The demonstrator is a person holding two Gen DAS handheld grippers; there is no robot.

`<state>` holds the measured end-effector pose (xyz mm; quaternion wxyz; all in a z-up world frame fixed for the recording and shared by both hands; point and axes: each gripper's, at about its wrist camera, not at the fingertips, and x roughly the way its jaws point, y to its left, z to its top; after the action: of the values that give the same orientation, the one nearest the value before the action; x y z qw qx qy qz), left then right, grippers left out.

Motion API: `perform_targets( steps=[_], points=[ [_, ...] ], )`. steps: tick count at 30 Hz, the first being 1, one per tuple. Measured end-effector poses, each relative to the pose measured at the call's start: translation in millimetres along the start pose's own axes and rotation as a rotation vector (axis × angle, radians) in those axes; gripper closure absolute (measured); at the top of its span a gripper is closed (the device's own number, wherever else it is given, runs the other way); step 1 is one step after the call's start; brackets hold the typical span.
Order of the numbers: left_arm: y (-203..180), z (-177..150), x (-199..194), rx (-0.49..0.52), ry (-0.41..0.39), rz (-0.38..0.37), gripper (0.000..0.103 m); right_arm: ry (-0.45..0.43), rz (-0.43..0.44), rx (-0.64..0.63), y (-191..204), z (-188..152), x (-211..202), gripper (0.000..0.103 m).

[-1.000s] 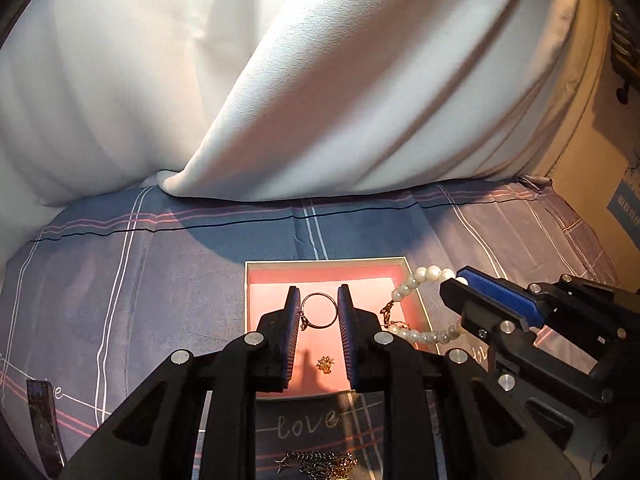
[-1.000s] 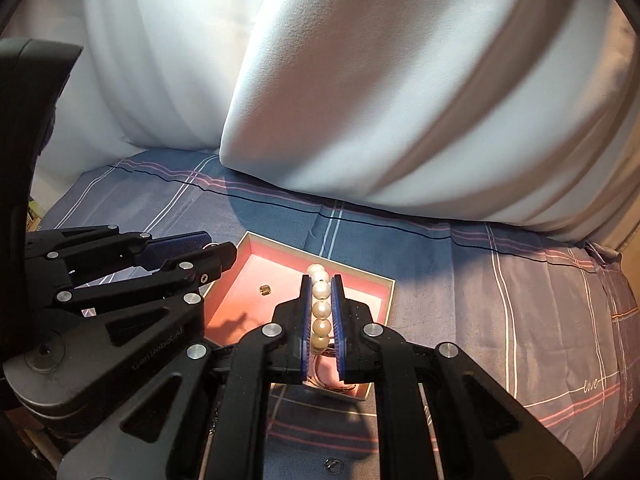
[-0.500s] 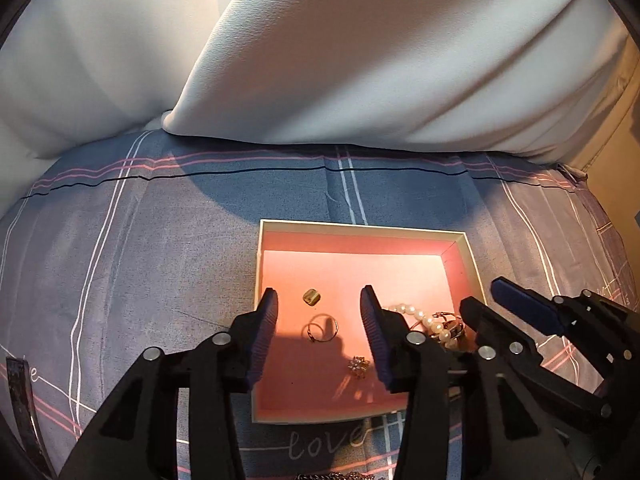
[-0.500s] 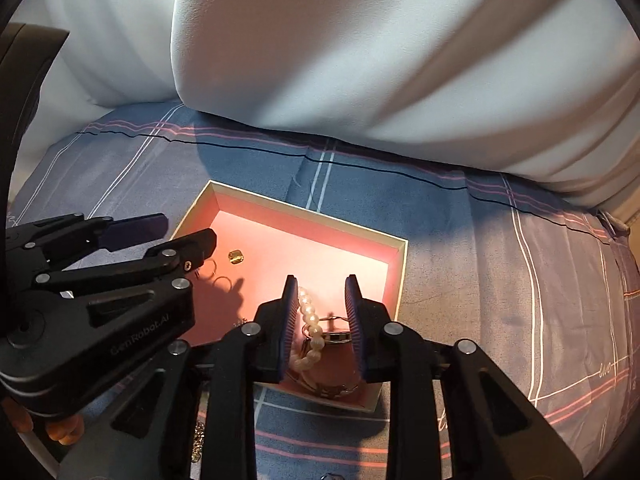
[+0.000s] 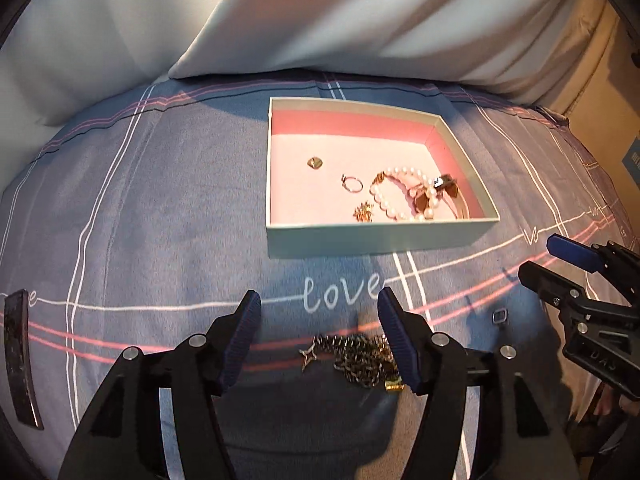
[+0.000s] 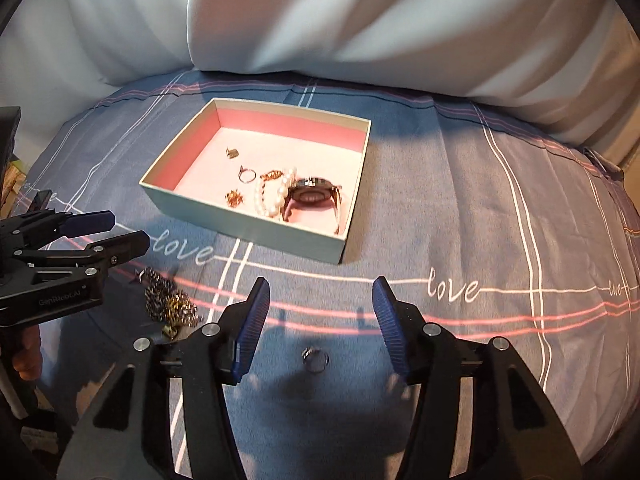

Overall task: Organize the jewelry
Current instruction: 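Carry the ring and pearl bracelet into the box and open both grippers, then grasp the gold padlock charm with the left gripper while the right approaches a silver ring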

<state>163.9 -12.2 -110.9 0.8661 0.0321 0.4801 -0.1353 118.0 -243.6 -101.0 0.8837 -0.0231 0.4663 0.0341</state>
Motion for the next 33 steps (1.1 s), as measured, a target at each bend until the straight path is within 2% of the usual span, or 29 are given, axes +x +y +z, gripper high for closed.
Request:
perform_targets(
  steps=[6,12,15,18,20,22,33],
  points=[
    [-13.0,-43.9,-2.0,0.005,0.051,-0.019,0.043,0.039,0.001,-0.006,4.7,-35.1,-0.7,0.049],
    [-50.6,-55.8,9.7,0.084,0.07,-0.046,0.046,0.084,-0.018,0.002,2.1,-52.3,5.3,0.049],
    [-59.7,-56.0,18.1,0.097,0.059,-0.029,0.053,0.089,-0.018,0.02,-3.2,-57.5,4.5,0.049],
    [-63.0,-53.2,24.9,0.108,0.041,0.02,0.07,0.094,-0.009,0.026,-5.0,-58.9,6.6,0.049],
    [-58.9,-51.2,25.7,0.094,0.034,0.033,0.085,0.098,0.003,0.036,-5.5,-58.5,9.3,0.049],
    [-51.3,-50.6,23.2,0.063,0.034,0.017,0.089,0.099,0.009,0.037,-4.7,-56.7,12.7,0.049],
    [-31.6,-59.4,7.1,0.009,0.012,-0.012,0.089,0.1,0.009,0.011,5.5,-44.9,39.1,0.05]
  ],
)
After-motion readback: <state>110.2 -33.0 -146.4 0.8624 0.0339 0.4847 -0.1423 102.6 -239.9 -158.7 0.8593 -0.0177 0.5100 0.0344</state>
